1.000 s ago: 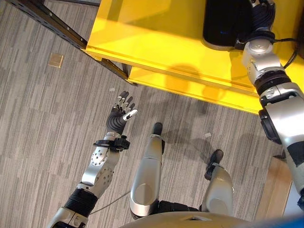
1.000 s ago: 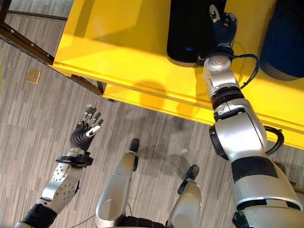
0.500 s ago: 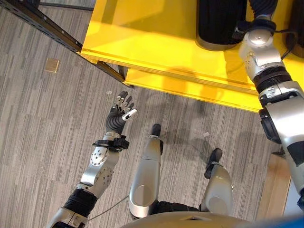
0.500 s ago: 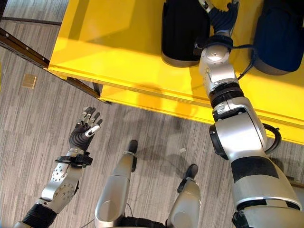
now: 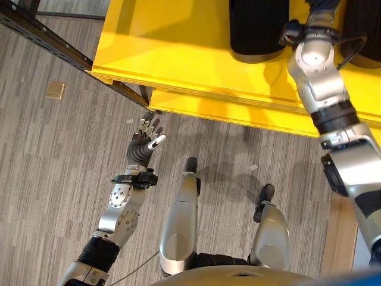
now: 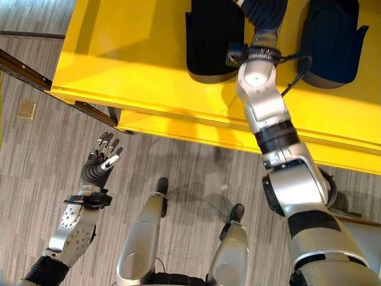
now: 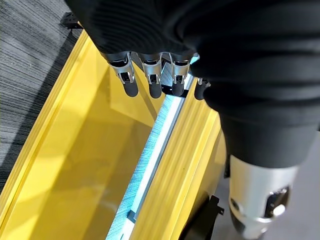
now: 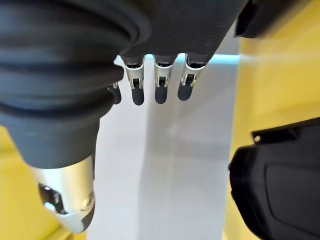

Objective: Move parts from the plastic box to the shelf.

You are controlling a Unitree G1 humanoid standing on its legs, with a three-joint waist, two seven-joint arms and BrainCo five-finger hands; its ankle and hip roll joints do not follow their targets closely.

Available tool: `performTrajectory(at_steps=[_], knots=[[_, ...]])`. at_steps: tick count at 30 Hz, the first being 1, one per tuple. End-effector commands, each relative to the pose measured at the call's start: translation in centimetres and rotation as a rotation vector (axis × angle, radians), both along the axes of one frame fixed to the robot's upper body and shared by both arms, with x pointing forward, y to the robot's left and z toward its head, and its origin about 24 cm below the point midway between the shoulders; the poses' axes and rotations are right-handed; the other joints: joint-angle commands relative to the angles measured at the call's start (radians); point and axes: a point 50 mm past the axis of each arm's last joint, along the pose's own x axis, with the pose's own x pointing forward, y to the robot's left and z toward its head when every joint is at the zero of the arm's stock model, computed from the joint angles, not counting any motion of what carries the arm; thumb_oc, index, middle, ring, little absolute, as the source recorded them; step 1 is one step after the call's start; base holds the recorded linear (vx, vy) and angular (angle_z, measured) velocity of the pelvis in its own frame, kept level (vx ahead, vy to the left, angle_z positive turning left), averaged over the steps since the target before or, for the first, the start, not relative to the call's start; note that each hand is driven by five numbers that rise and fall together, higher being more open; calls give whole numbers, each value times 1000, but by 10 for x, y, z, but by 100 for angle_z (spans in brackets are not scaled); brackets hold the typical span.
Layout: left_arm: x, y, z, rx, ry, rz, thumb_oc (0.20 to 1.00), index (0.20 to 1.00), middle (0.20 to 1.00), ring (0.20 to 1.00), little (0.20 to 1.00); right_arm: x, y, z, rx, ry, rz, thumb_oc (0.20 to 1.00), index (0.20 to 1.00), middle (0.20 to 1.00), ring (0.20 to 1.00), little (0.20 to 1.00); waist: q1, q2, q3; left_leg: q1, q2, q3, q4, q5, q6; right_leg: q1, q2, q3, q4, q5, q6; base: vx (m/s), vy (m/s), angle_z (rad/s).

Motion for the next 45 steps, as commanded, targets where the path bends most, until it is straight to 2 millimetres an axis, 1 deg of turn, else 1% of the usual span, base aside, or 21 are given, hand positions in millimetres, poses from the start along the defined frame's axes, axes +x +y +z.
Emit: performTrajectory(at_steps=[1,3,4,7,8,10,11,12,14,15,17,18,20,21,23,24,27,28,33,40,45], knots=[[-5,5,27,-2,-135,29,1000,1000,1000,1000,1000,-22,-7,22,-98,-171,-22,1000,1000,1000,1000,1000,18,-27,-13,45,61,38,-47,38,-9,-45,23,45,109,42,-49,-7,-22,-9],[-6,5,27,-3,-135,32,1000,1000,1000,1000,1000,-27,-7,8,-122,-169,-19,1000,1000,1000,1000,1000,13,-29,-13,45,63,38,-45,38,-9,-45,23,45,111,39,-50,-6,-8,-6],[-7,5,26,-1,-133,36,1000,1000,1000,1000,1000,-32,-5,-5,-189,-160,-20,1000,1000,1000,1000,1000,7,-33,-13,44,65,37,-46,38,-9,-46,24,46,111,38,-51,-12,-14,-3],[-10,5,24,-3,-136,44,1000,1000,1000,1000,1000,-45,-7,-33,-322,-144,-46,1000,1000,1000,1000,1000,-6,-39,-13,47,68,37,-51,40,-9,-48,25,48,112,38,-50,0,0,0],[-10,5,24,-3,-136,44,1000,1000,1000,1000,1000,-45,-7,-33,-322,-143,-46,1000,1000,1000,1000,1000,-5,-39,-13,48,68,37,-51,40,-9,-47,25,47,112,38,-50,0,0,0],[-11,6,23,2,-134,50,1000,1000,1000,1000,1000,-54,-9,-48,-416,-134,-75,1000,1000,1000,1000,1000,-12,-43,-13,48,71,37,-51,40,-9,-49,26,49,114,36,-50,4,-9,-2],[-14,8,22,7,-135,60,1000,1000,1000,1000,1000,-61,-11,-66,-512,-111,-108,1000,1000,1000,1000,1000,-19,-46,-13,52,74,37,-50,33,-10,-47,28,51,117,29,-48,12,-23,-4],[-15,8,22,13,-135,62,1000,1000,1000,1000,1000,-65,-13,-74,-563,-100,-138,1000,1000,1000,1000,1000,-22,-48,-13,52,75,36,-49,32,-10,-46,28,52,117,29,-48,0,0,0],[-16,8,22,20,-136,61,1000,1000,1000,1000,1000,-68,-14,-78,-607,-100,-163,1000,1000,1000,1000,1000,-25,-48,-13,52,74,35,-56,42,-8,-48,27,51,112,37,-48,0,0,0],[-17,9,22,28,-140,64,1000,1000,1000,1000,1000,-71,-15,-87,-700,-83,-186,1000,1000,1000,1000,1000,-28,-50,-13,54,75,36,-55,40,-9,-45,28,53,112,35,-47,0,0,0],[-17,9,23,39,-147,57,1000,1000,1000,1000,1000,-77,-16,-95,-787,-73,-209,1000,1000,1000,1000,1000,-33,-54,-13,56,76,35,-54,39,-10,-44,28,54,112,35,-45,0,0,0],[-18,9,23,48,-147,58,1000,1000,1000,1000,1000,-81,-16,-103,-888,-76,-250,1000,1000,1000,1000,1000,-35,-55,-13,61,78,33,-48,29,-11,-40,29,56,119,27,-42,0,0,0],[-18,10,23,61,-149,65,1000,1000,1000,1000,1000,-85,-15,-109,-973,-76,-263,1000,1000,1000,1000,1000,-40,-58,-13,64,79,33,-48,28,-13,-38,29,58,119,25,-42,0,0,0],[-18,10,24,70,-153,60,1000,1000,1000,1000,1000,-85,-13,-116,-1113,-73,-292,1000,1000,1000,1000,1000,-42,-60,-13,65,78,32,-52,34,-13,-38,29,61,117,29,-42,0,0,0],[-18,11,24,76,-153,62,1000,1000,1000,1000,1000,-85,-12,-118,-1158,-74,-294,1000,1000,1000,1000,1000,-43,-62,-13,65,78,32,-54,35,-14,-36,30,61,115,29,-42,0,0,0],[-18,11,23,83,-149,60,1000,1000,1000,1000,1000,-83,-11,-124,-1237,-63,-296,1000,1000,1000,1000,1000,-40,-65,-13,69,80,32,-49,27,-16,-32,30,63,119,23,-41,0,0,0],[-18,11,23,86,-151,62,1000,1000,1000,1000,1000,-79,-6,-129,-1295,-56,-286,1000,1000,1000,1000,1000,-41,-68,-13,66,79,31,-55,37,-15,-37,31,62,113,32,-41,-6,-8,-3],[-18,9,21,82,-141,55,1000,1000,1000,1000,1000,-73,-1,-135,-1366,-47,-274,1000,1000,1000,1000,1000,-36,-69,-13,69,81,30,-50,28,-18,-33,32,61,117,25,-41,-28,-14,-5],[-17,8,19,69,-138,55,1000,1000,1000,1000,1000,-58,11,-145,-1429,-18,-253,1000,1000,1000,1000,1000,-29,-68,-13,67,79,28,-62,42,-18,-34,32,60,109,34,-43,0,0,0],[-15,5,18,41,-139,59,1000,1000,1000,1000,1000,-33,28,-154,-1420,58,-232,1000,1000,1000,1000,1000,-15,-59,-13,63,75,24,-70,48,-20,-34,29,57,111,32,-47,0,0,0],[-14,5,17,41,-140,56,1000,1000,1000,1000,1000,-19,28,-154,-1392,110,-263,1000,1000,1000,1000,1000,-6,-54,-13,59,70,23,-75,51,-19,-35,26,54,110,31,-47,0,0,0]])
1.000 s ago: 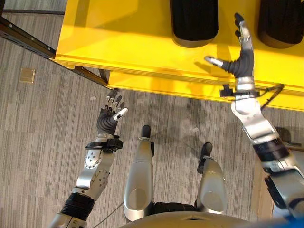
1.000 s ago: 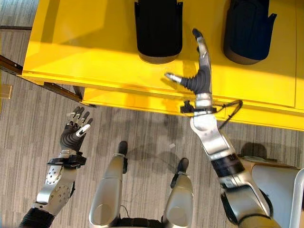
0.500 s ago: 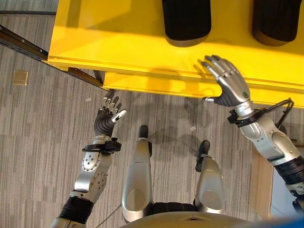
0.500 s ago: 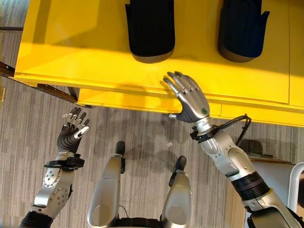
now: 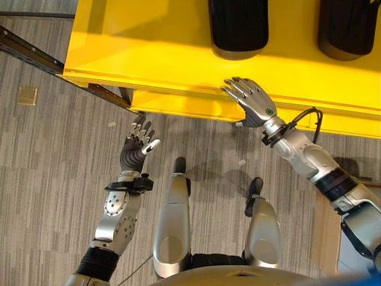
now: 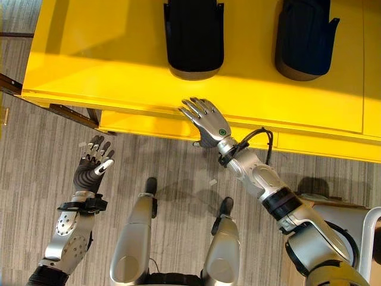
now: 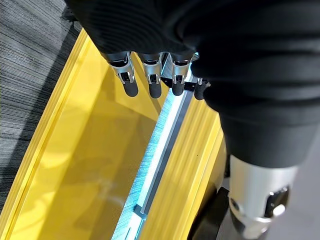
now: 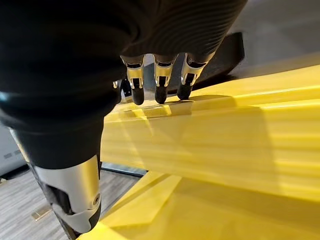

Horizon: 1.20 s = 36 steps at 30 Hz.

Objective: Move parts from the plastic box to the shelf.

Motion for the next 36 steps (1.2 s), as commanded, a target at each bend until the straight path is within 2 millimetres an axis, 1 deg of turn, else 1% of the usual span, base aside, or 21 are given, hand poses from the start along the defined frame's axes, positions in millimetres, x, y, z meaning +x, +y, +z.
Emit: performTrajectory(at_steps=[1,5,7,9,10,11,15,16,23,25,27,28,29,30,32,33,34,35,36], knots=[[-2,0,21,6,-126,4,1000,1000,1000,1000,1000,11,-3,8,37,-10,-44,1000,1000,1000,1000,1000,37,2,-35,34,55,2,-50,52,-22,-29,20,28,111,35,-41,0,0,0],[-2,-1,22,2,-129,1,1000,1000,1000,1000,1000,15,-4,10,47,-12,-66,1000,1000,1000,1000,1000,40,7,-35,30,52,1,-49,53,-21,-31,20,26,116,33,-42,0,0,0],[-2,0,21,-1,-126,5,1000,1000,1000,1000,1000,18,-7,15,66,-26,-84,1000,1000,1000,1000,1000,43,9,-35,28,51,1,-50,54,-22,-32,19,25,117,33,-43,0,0,0],[-2,1,21,1,-124,7,1000,1000,1000,1000,1000,20,-15,25,105,-50,-105,1000,1000,1000,1000,1000,45,9,-35,29,52,0,-53,55,-21,-34,19,23,117,34,-43,0,0,0],[-2,1,21,1,-124,7,1000,1000,1000,1000,1000,20,-15,25,105,-50,-105,1000,1000,1000,1000,1000,45,9,-35,29,52,0,-53,55,-21,-34,19,23,117,34,-43,0,0,0],[-3,1,21,0,-126,0,1000,1000,1000,1000,1000,22,-18,29,110,-61,-117,1000,1000,1000,1000,1000,45,9,-35,29,52,1,-54,55,-20,-33,20,24,116,34,-43,0,0,0],[-3,0,21,-2,-128,-6,1000,1000,1000,1000,1000,26,-24,32,115,-63,-144,1000,1000,1000,1000,1000,46,11,-35,28,52,0,-50,52,-19,-36,19,25,121,34,-43,0,0,0],[-3,1,21,-3,-128,-4,1000,1000,1000,1000,1000,27,-27,36,130,-69,-154,1000,1000,1000,1000,1000,47,10,-35,27,52,1,-49,51,-18,-36,19,25,123,33,-42,0,0,0],[-4,1,21,0,-128,-18,1000,1000,1000,1000,1000,38,-43,39,85,-62,-241,1000,1000,1000,1000,1000,52,17,-35,24,49,-2,-50,54,-19,-38,18,26,128,32,-43,0,0,0],[-4,1,21,0,-126,-19,1000,1000,1000,1000,1000,39,-43,40,79,-65,-246,1000,1000,1000,1000,1000,53,17,-35,23,49,-2,-48,54,-19,-38,18,26,130,32,-43,0,0,0],[-4,2,21,2,-128,-23,1000,1000,1000,1000,1000,43,-44,46,66,-70,-259,1000,1000,1000,1000,1000,56,19,-35,22,48,-3,-48,54,-18,-40,18,24,134,30,-45,0,0,0],[-4,2,22,4,-129,-26,1000,1000,1000,1000,1000,45,-45,44,60,-62,-266,1000,1000,1000,1000,1000,59,20,-35,21,47,-4,-47,54,-18,-39,17,23,136,29,-45,0,0,0],[-5,2,21,3,-129,-24,1000,1000,1000,1000,1000,46,-45,46,51,-64,-270,1000,1000,1000,1000,1000,61,21,-35,24,48,-3,-41,45,-19,-37,18,24,142,21,-44,0,0,0],[-4,2,22,3,-131,-24,1000,1000,1000,1000,1000,46,-45,47,51,-67,-269,1000,1000,1000,1000,1000,60,21,-35,20,47,-3,-47,55,-19,-41,18,24,137,29,-45,0,0,0],[-5,3,22,1,-131,-24,1000,1000,1000,1000,1000,47,-44,50,38,-73,-270,1000,1000,1000,1000,1000,60,20,-35,19,47,-4,-47,55,-19,-42,18,25,136,30,-45,0,0,0],[-5,3,21,2,-126,-25,1000,1000,1000,1000,1000,47,-44,51,35,-72,-269,1000,1000,1000,1000,1000,61,21,-35,22,48,-3,-39,45,-20,-39,17,25,143,22,-44,0,0,0],[-5,3,21,3,-125,-23,1000,1000,1000,1000,1000,48,-44,54,31,-78,-268,1000,1000,1000,1000,1000,61,20,-35,18,47,-4,-44,54,-18,-42,17,24,138,30,-45,0,0,0],[-6,3,20,3,-122,-23,1000,1000,1000,1000,1000,48,-43,55,29,-77,-264,1000,1000,1000,1000,1000,62,21,-35,19,48,-4,-37,44,-19,-40,17,25,143,21,-45,0,0,0],[-5,4,21,2,-124,-24,1000,1000,1000,1000,1000,49,-41,58,27,-82,-258,1000,1000,1000,1000,1000,62,21,-35,16,47,-4,-44,53,-18,-44,18,24,139,29,-46,0,0,0]])
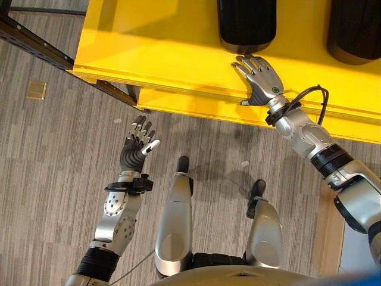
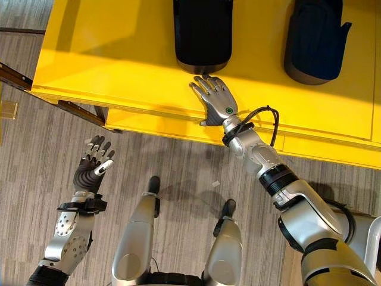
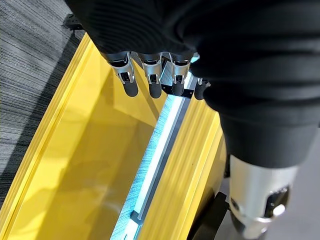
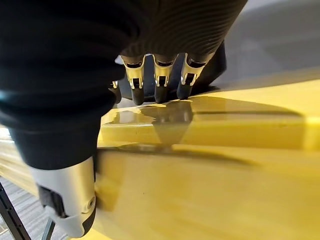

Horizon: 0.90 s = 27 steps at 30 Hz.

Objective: Move parts from the plastic box to the shelf.

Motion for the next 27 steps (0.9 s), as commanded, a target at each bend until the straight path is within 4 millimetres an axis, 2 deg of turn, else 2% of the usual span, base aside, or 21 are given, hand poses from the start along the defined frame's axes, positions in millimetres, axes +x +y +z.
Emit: performTrajectory(at_steps=[1,15,27], knots=[[-4,4,21,8,-122,-13,1000,1000,1000,1000,1000,14,-24,31,0,-34,-129,1000,1000,1000,1000,1000,30,8,-34,12,50,-1,-23,46,-16,-40,20,27,131,37,-46,0,0,0],[-5,8,23,14,-128,2,1000,1000,1000,1000,1000,15,3,70,-25,-123,-42,1000,1000,1000,1000,1000,50,11,-34,5,46,-4,-17,43,-13,-47,20,27,141,35,-44,3,0,0],[-6,11,25,9,-135,15,1000,1000,1000,1000,1000,11,29,93,-16,-182,38,1000,1000,1000,1000,1000,64,14,-34,0,44,-9,-7,34,-11,-52,19,24,155,25,-47,0,0,0]])
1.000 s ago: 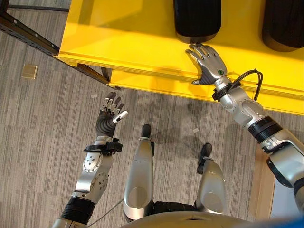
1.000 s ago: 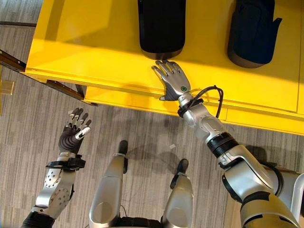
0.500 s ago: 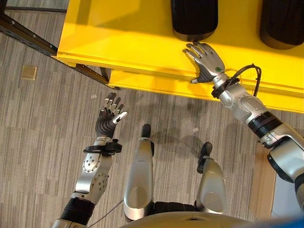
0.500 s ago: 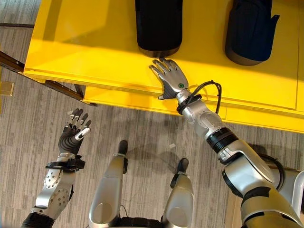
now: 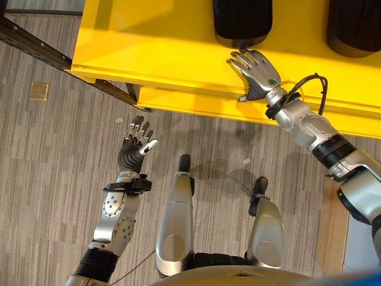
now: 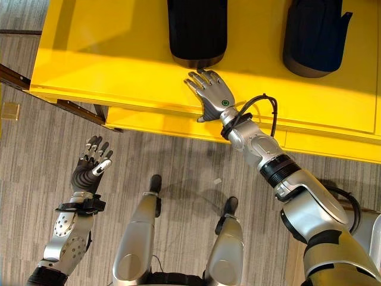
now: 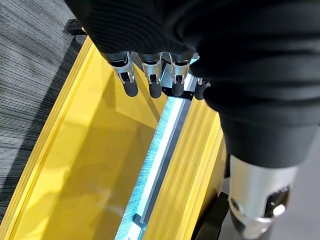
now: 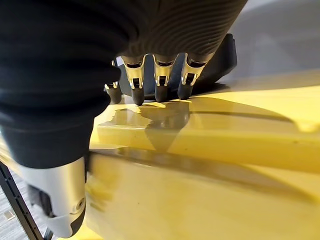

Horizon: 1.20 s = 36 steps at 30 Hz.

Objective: Move parts from the plastic box to the shelf.

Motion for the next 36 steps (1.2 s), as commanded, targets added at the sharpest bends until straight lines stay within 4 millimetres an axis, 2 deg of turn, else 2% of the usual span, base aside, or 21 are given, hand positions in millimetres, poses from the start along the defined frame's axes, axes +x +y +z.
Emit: performTrajectory(at_steps=[1,17,20,23,29,36], knots=[[-5,7,25,20,-135,2,1000,1000,1000,1000,1000,7,21,77,66,-173,19,1000,1000,1000,1000,1000,69,-6,-37,8,41,-6,5,27,-6,-29,17,21,140,32,-47,0,0,0],[-5,9,27,24,-140,9,1000,1000,1000,1000,1000,-5,47,94,100,-211,141,1000,1000,1000,1000,1000,73,-2,-37,5,39,-5,9,27,-4,-34,19,26,144,32,-50,0,0,0],[-4,9,26,26,-137,16,1000,1000,1000,1000,1000,-13,57,98,127,-217,210,1000,1000,1000,1000,1000,72,-1,-37,8,41,-3,15,18,-4,-32,18,29,149,25,-49,0,0,0],[-4,9,26,23,-136,23,1000,1000,1000,1000,1000,-20,57,98,163,-214,252,1000,1000,1000,1000,1000,66,-4,-37,5,40,-2,8,28,-3,-38,19,29,143,33,-50,0,0,0],[-4,8,25,22,-131,27,1000,1000,1000,1000,1000,-31,52,91,223,-196,309,1000,1000,1000,1000,1000,56,-7,-37,0,41,1,8,29,-2,-43,20,33,142,34,-50,0,0,0],[-5,7,21,21,-116,45,1000,1000,1000,1000,1000,-63,38,65,365,-99,458,1000,1000,1000,1000,1000,26,-22,-37,-6,48,6,10,31,-1,-54,23,38,146,33,-51,-1,0,1]])
